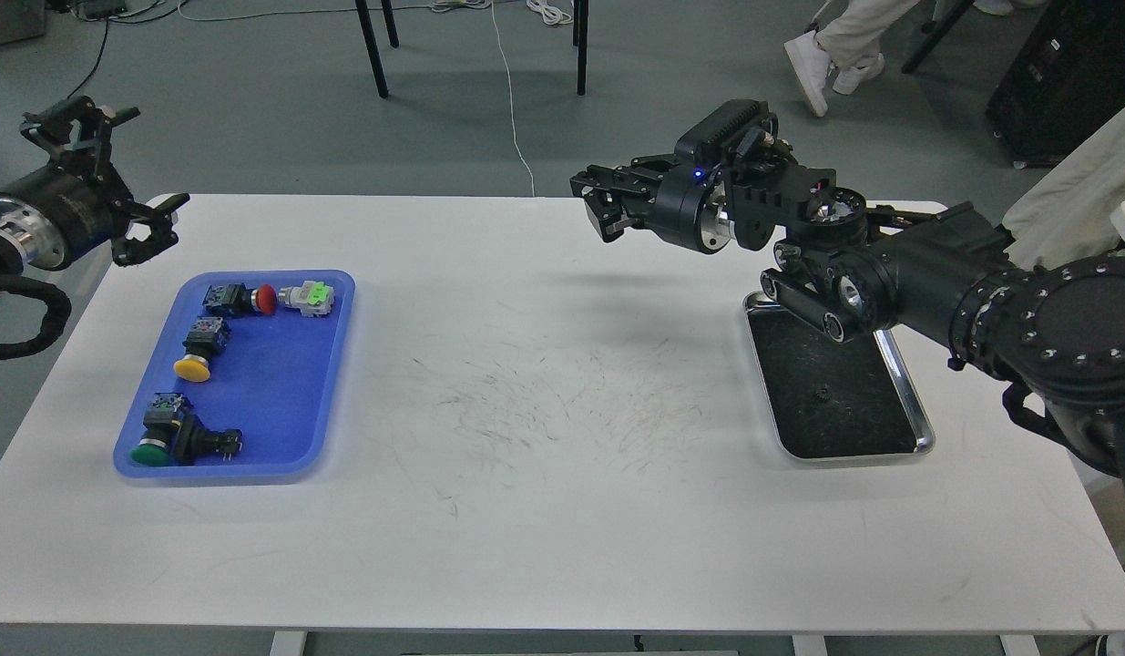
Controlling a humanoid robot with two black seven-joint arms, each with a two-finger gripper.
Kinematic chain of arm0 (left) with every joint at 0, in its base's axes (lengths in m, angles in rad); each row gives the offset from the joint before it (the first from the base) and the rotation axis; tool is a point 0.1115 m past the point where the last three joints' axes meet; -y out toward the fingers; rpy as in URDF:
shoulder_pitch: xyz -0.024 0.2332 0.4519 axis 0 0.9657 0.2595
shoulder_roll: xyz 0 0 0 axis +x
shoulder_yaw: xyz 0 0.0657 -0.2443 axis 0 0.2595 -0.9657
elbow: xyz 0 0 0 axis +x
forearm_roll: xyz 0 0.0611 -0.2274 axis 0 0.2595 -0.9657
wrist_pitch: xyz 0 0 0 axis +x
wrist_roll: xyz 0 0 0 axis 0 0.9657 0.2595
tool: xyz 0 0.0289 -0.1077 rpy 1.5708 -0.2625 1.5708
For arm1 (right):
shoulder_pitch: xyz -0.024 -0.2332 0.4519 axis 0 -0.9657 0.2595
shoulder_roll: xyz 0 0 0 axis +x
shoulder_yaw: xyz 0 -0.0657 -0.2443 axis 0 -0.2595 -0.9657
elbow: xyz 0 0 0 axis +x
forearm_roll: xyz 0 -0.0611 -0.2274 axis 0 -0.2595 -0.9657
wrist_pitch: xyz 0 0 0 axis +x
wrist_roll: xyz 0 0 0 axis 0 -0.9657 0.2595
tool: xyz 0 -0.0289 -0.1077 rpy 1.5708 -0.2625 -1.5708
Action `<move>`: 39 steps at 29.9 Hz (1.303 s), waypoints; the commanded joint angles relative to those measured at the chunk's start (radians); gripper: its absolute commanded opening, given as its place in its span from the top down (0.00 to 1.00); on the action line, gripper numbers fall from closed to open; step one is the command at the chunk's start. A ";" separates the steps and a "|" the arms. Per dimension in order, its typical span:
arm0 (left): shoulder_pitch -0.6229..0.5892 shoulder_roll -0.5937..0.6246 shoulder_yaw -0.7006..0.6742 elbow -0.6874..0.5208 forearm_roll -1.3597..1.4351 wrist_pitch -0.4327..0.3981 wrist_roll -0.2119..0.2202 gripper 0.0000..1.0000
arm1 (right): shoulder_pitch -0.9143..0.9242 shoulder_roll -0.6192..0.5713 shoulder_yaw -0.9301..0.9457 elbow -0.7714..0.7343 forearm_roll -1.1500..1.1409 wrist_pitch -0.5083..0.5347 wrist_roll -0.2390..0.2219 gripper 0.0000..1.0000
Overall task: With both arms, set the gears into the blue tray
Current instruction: 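Lift the black part and carry it toward the table center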
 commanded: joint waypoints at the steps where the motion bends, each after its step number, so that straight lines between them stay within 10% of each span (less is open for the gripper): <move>1: 0.008 0.028 0.000 -0.025 -0.001 0.002 0.000 0.01 | -0.006 0.001 0.001 0.022 -0.003 -0.035 -0.002 0.99; 39: 0.063 0.248 0.005 -0.243 -0.003 -0.008 -0.001 0.01 | -0.034 0.001 -0.075 0.457 -0.253 -0.089 0.008 0.99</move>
